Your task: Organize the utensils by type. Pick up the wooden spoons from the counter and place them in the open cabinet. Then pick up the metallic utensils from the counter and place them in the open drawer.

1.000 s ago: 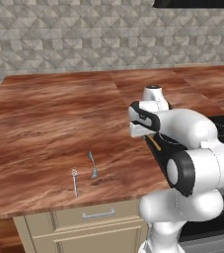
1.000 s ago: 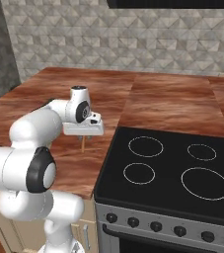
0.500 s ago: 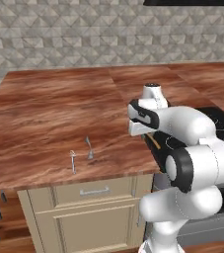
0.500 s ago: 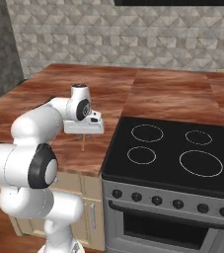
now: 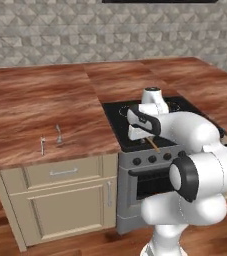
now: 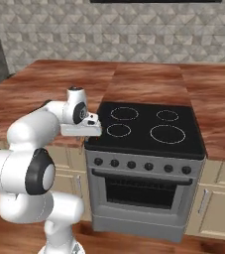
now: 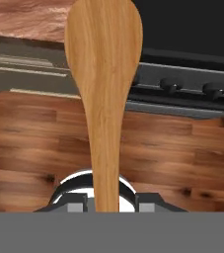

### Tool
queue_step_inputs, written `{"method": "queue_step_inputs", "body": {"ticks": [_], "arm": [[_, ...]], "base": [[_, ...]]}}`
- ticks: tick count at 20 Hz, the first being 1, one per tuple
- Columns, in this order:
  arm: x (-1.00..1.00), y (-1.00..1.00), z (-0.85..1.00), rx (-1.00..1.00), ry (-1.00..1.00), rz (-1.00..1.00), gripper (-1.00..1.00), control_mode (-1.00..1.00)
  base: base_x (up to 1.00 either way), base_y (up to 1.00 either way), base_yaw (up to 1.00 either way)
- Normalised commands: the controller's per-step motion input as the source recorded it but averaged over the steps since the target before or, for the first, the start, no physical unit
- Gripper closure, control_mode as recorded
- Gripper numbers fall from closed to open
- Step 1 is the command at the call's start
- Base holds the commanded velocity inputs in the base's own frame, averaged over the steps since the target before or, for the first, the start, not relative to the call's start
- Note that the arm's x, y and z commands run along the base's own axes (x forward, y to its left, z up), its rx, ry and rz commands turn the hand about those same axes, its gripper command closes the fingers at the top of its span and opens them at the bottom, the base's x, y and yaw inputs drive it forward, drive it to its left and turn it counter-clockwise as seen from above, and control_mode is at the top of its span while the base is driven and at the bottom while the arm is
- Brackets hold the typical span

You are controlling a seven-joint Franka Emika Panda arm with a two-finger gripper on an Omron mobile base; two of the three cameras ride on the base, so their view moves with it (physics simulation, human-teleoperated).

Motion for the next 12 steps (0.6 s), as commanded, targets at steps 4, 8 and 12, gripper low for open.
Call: {"method": "queue_step_inputs", "body": {"ticks": [4, 8, 12], "arm": [[0.0, 0.0, 0.0, 0.0, 0.0, 0.0, 1.0, 1.0], [0.0, 0.0, 0.0, 0.0, 0.0, 0.0, 1.0, 1.0], [0.0, 0.0, 0.0, 0.0, 0.0, 0.0, 1.0, 1.0]], "base": [[-0.2, -0.65, -0.41], [0.0, -0.64, -0.49], [0.09, -0.41, -0.71]]}}
